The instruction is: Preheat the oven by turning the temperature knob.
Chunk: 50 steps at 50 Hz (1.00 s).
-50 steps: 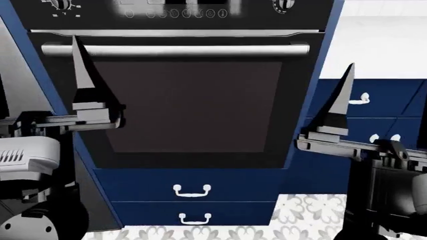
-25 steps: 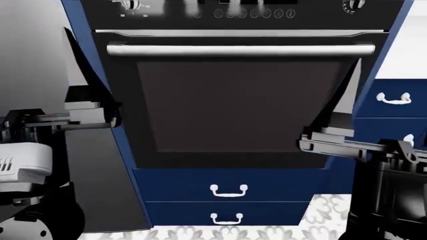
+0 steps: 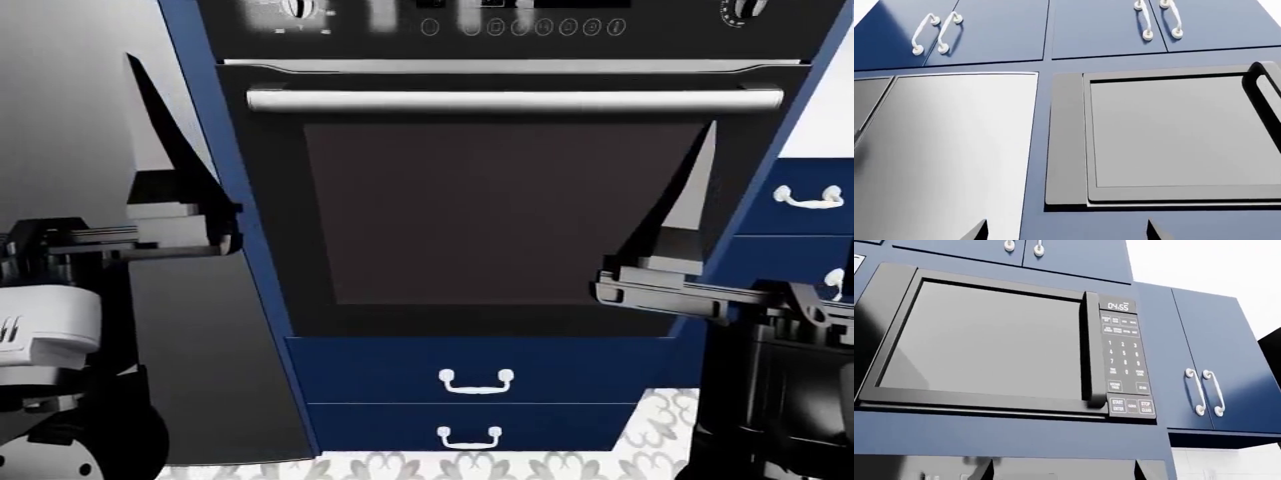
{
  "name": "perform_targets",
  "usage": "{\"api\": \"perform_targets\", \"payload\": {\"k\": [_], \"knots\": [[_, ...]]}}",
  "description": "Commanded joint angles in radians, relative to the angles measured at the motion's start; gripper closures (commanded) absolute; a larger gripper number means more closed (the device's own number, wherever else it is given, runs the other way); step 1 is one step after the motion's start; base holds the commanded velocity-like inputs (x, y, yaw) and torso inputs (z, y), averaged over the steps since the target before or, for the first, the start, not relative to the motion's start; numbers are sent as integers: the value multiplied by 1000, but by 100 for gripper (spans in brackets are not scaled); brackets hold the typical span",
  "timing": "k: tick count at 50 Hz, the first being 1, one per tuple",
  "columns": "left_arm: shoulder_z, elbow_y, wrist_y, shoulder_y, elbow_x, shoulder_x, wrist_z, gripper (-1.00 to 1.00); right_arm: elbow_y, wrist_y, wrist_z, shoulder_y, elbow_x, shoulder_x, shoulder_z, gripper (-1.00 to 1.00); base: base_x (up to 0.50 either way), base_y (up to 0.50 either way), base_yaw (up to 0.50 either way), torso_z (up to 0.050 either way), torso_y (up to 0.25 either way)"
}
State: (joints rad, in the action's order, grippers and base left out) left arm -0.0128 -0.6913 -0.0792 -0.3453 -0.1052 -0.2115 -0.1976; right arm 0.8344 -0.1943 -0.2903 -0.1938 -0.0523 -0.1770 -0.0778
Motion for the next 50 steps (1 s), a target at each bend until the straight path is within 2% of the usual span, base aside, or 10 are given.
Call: {"api": "perform_targets", "payload": {"k": [1, 28, 30, 50], "knots": [[-1, -5, -6, -2, -8, -7, -9, -100, 3, -17, -8, -3, 9, -7, -6, -100, 0, -86, 0, 0, 0], [-8, -54, -38, -10, -37, -25, -27, -100, 10, -33, -16, -4, -8, -37, -37, -100, 0, -26, 0, 0, 0], [-9, -62, -9, 2, -62, -32, -7, -100, 10, -32, -18, -3, -9, -38, -38, -100, 0, 0, 0, 0, 0], [-8, -71, -11, 7, -112, -44, -8, -100, 10, -34, -28, -1, -7, -51, -47, -100, 0, 0, 0, 48, 0]]}}
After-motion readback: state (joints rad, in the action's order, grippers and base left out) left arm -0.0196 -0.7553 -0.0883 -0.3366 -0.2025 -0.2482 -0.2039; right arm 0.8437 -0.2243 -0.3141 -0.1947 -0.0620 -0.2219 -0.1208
